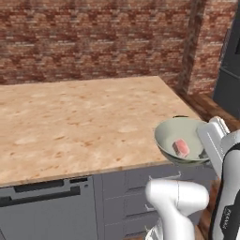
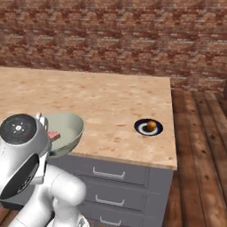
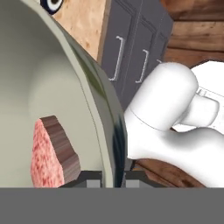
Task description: Remove the peach from the bowl and place it on the small plate. Then place the bowl with only the steak in the microwave, close the door, and press the start button to microwave the steak.
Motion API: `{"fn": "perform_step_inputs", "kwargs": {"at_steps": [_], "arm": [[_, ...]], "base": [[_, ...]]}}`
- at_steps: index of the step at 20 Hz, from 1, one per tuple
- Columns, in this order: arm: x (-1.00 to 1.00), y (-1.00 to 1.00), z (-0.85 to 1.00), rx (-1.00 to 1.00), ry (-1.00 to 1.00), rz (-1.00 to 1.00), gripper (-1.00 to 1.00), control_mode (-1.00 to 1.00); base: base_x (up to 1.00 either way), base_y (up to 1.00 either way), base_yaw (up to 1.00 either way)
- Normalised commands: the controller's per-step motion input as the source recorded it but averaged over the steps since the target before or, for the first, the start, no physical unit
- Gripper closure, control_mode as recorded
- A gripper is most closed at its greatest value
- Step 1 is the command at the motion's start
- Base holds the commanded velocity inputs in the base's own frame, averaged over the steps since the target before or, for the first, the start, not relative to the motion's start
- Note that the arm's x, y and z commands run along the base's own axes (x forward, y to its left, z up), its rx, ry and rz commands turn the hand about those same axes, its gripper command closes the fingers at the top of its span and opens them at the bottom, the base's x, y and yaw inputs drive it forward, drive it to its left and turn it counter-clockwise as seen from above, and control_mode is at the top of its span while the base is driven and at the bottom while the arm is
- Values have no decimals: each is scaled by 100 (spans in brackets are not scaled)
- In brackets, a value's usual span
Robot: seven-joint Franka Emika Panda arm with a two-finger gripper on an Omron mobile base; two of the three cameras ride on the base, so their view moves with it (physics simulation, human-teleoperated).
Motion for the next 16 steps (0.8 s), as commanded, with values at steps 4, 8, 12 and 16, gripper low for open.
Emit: {"fn": "perform_step_inputs", "kwargs": {"at_steps": [4, 8, 12, 16], "arm": [[0, 0, 0, 0, 0, 0, 100, 100], [0, 0, 0, 0, 0, 0, 100, 100], [0, 0, 0, 0, 0, 0, 100, 100], [0, 0, 0, 0, 0, 0, 100, 100]], "base": [[-100, -30, -24], [-82, -51, -59], [-28, -59, -73], [0, -84, -74]]}}
